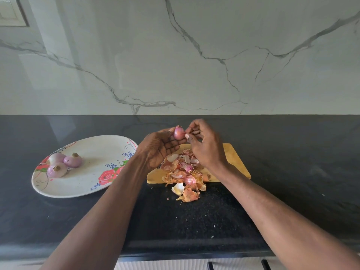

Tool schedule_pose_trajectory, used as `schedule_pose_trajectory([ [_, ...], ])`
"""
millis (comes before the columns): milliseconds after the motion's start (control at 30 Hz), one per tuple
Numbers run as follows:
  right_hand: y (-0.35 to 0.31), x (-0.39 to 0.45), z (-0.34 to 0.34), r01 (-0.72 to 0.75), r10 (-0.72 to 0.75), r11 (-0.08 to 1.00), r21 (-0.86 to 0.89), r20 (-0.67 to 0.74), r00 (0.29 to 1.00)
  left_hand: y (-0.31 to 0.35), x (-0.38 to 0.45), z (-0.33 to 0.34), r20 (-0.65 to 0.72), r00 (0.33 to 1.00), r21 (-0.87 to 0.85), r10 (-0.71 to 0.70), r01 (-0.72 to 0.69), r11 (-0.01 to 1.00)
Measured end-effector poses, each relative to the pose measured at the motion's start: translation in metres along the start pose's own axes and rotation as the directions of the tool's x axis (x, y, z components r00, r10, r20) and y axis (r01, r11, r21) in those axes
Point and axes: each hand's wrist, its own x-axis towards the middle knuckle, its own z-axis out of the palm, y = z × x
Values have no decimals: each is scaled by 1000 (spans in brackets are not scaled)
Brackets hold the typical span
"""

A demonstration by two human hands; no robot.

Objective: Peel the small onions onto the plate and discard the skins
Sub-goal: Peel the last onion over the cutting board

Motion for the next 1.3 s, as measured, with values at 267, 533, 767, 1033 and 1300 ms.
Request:
schedule_pose_trajectory([
  [267,2,3,-2,75,-74,997,-31,17,997,1,0,0,33,999,15,-3,3,1000],
  [533,4,3,-2,115,-106,985,-128,75,992,2,1,-3,66,998,19,-15,14,1000],
  [767,-2,-4,2,104,-70,981,-161,203,977,2,4,-5,-35,999,-73,23,-26,997],
  [1033,-1,-1,-1,-82,95,988,-130,96,991,3,6,-6,-33,998,-151,60,-64,986],
  [1300,-10,1,0,-292,293,946,139,17,956,3,4,-4,26,999,-108,47,-44,993],
])
